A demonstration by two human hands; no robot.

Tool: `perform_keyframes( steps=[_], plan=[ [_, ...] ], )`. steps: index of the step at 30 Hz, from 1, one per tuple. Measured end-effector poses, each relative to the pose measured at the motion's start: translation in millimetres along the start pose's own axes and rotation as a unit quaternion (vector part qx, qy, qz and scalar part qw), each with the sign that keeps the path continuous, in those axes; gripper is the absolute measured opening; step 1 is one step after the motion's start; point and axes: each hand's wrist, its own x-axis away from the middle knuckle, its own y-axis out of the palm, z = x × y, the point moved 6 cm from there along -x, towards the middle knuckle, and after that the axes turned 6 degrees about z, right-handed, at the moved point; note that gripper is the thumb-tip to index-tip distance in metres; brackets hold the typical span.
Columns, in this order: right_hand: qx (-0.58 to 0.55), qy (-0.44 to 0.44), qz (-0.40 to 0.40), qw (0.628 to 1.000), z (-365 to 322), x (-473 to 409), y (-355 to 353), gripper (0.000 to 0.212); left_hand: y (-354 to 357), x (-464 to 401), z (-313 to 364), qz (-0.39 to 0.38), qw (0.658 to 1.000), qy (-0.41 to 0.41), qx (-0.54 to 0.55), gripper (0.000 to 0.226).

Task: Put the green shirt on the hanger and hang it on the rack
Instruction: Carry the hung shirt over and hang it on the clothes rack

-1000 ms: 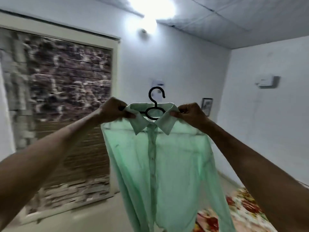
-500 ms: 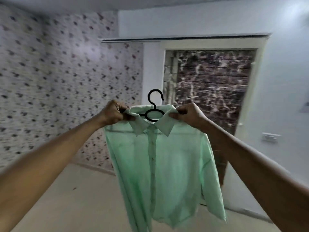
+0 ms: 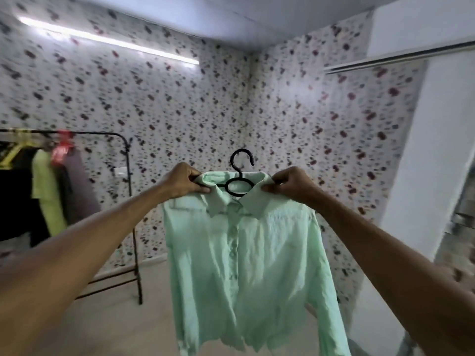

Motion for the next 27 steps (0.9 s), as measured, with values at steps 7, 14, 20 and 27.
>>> perform_keyframes(
  steps=[7,14,20,27],
  plan=[
    [-0.069,-0.036,-0.069,0.995,-5,-137,140,0.020,-84,-27,-124,0.083,0.990,-0.099,-0.056,0.026],
    [-0.135,-0.080,-0.129,0.979,-34,-277,314,0.015,-184,-61,-277,0.148,0.973,-0.163,-0.072,0.047],
    [-0.153,-0.092,-0.146,0.973,-66,-415,442,0.013,-273,-137,-408,0.177,0.966,-0.175,-0.068,0.054],
    [-0.151,-0.086,-0.147,0.974,-79,-558,551,0.015,-337,-236,-534,0.179,0.959,-0.202,-0.085,0.052]
  ],
)
